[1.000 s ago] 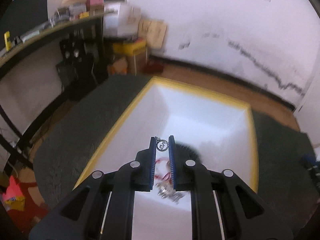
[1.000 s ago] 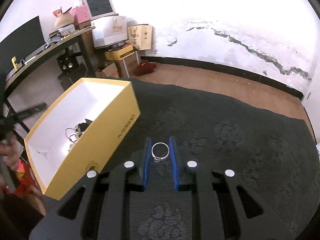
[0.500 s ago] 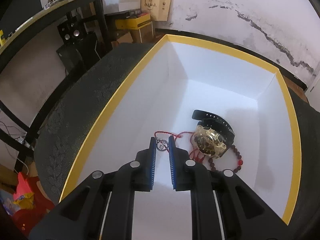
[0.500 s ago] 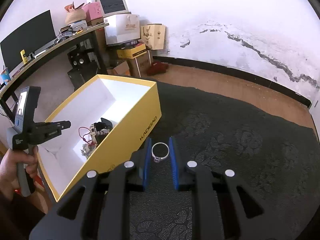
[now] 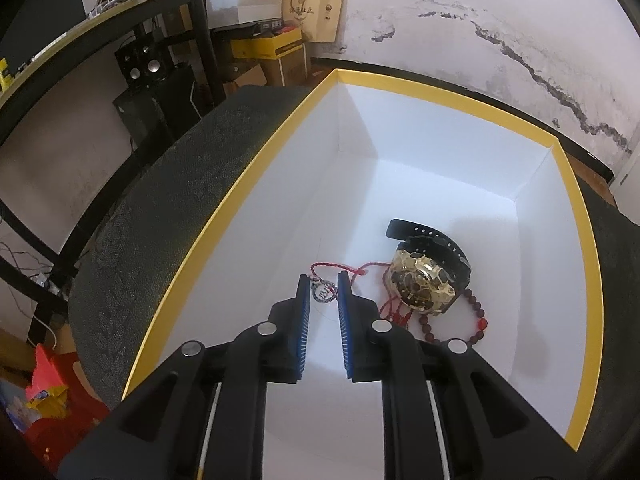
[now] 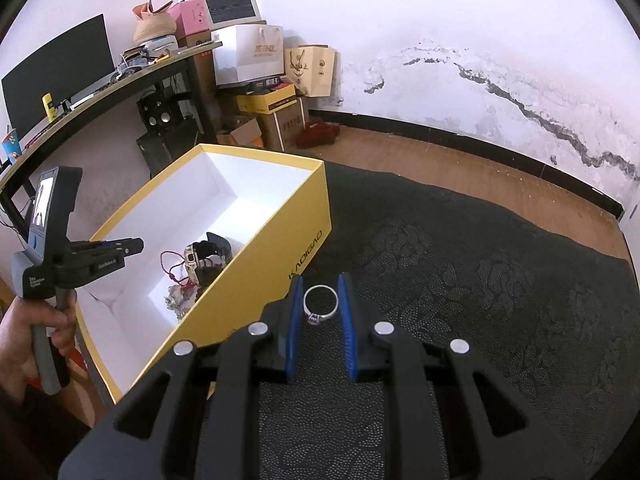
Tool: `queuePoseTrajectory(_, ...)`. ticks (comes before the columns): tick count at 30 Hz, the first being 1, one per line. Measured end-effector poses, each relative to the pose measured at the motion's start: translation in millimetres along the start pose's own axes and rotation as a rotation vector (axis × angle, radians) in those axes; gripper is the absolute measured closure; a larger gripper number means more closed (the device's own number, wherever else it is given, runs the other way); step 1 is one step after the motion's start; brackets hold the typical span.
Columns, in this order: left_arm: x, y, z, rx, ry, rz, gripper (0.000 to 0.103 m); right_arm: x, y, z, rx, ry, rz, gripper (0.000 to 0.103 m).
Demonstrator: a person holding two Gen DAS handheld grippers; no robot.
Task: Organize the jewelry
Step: 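Open the left gripper to drop the ring in the box, then lower the silver ring into the box and open the right gripper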
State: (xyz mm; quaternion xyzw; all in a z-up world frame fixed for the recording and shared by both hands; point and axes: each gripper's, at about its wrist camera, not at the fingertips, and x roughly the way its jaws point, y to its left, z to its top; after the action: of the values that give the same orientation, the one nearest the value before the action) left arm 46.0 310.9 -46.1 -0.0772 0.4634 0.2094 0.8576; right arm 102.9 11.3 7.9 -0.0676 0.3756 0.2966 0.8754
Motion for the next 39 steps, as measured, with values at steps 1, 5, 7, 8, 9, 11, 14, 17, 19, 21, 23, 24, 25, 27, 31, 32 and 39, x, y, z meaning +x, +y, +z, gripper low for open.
queuePoseTrajectory(1, 0, -1, -1, 0.008, 0.004, 0.000, 0.085, 0, 1, 0, -0.003, 0.000, 0.000, 0.085)
queuePoseTrajectory(5, -9, -4, 0, 0.015, -0.038, 0.004, 0.026, 0, 8, 1, -0.019, 0.003, 0.001, 0.085)
queuePoseTrajectory(7, -15, -7, 1, 0.025, -0.062, 0.017, 0.022, 2, 15, 4, -0.031, 0.004, 0.005, 0.085)
queuePoseTrajectory(8, -14, -8, 1, 0.032, -0.058, 0.016, 0.022, 3, 21, 6, -0.041, 0.008, 0.010, 0.085)
queuePoseTrajectory(9, -14, -9, 0, 0.034, -0.051, 0.007, 0.022, 5, 27, 7, -0.051, 0.008, 0.014, 0.085)
queuePoseTrajectory(11, -15, -8, -1, 0.032, -0.048, -0.013, 0.022, 9, 44, 12, -0.079, 0.011, 0.028, 0.085)
queuePoseTrajectory(14, -22, -7, -4, 0.040, -0.059, -0.024, 0.022, 21, 70, 22, -0.111, 0.021, 0.052, 0.085)
queuePoseTrajectory(17, -30, -1, -8, 0.042, -0.069, -0.036, 0.022, 40, 92, 37, -0.125, 0.049, 0.075, 0.085)
queuePoseTrajectory(19, -35, 7, -11, 0.041, -0.077, -0.044, 0.022, 56, 107, 49, -0.128, 0.075, 0.086, 0.085)
queuePoseTrajectory(21, -38, 13, -15, 0.041, -0.082, -0.048, 0.022, 70, 120, 55, -0.141, 0.099, 0.086, 0.085)
queuePoseTrajectory(23, -38, 19, -17, 0.034, -0.080, -0.055, 0.022, 90, 138, 63, -0.172, 0.133, 0.072, 0.085)
queuePoseTrajectory(24, -38, 22, -17, 0.027, -0.077, -0.058, 0.022, 99, 145, 64, -0.183, 0.148, 0.065, 0.084)
queuePoseTrajectory(25, -38, 23, -17, 0.024, -0.075, -0.061, 0.022, 108, 152, 65, -0.194, 0.164, 0.058, 0.084)
queuePoseTrajectory(27, -37, 28, -19, 0.019, -0.071, -0.071, 0.022, 122, 164, 66, -0.204, 0.192, 0.052, 0.085)
queuePoseTrajectory(31, -38, 34, -21, 0.019, -0.072, -0.088, 0.022, 142, 178, 64, -0.211, 0.238, 0.042, 0.084)
queuePoseTrajectory(32, -38, 36, -21, 0.018, -0.072, -0.093, 0.022, 145, 179, 63, -0.208, 0.251, 0.040, 0.084)
queuePoseTrajectory(39, -41, 46, -23, 0.000, -0.077, -0.118, 0.022, 161, 179, 63, -0.186, 0.307, 0.016, 0.084)
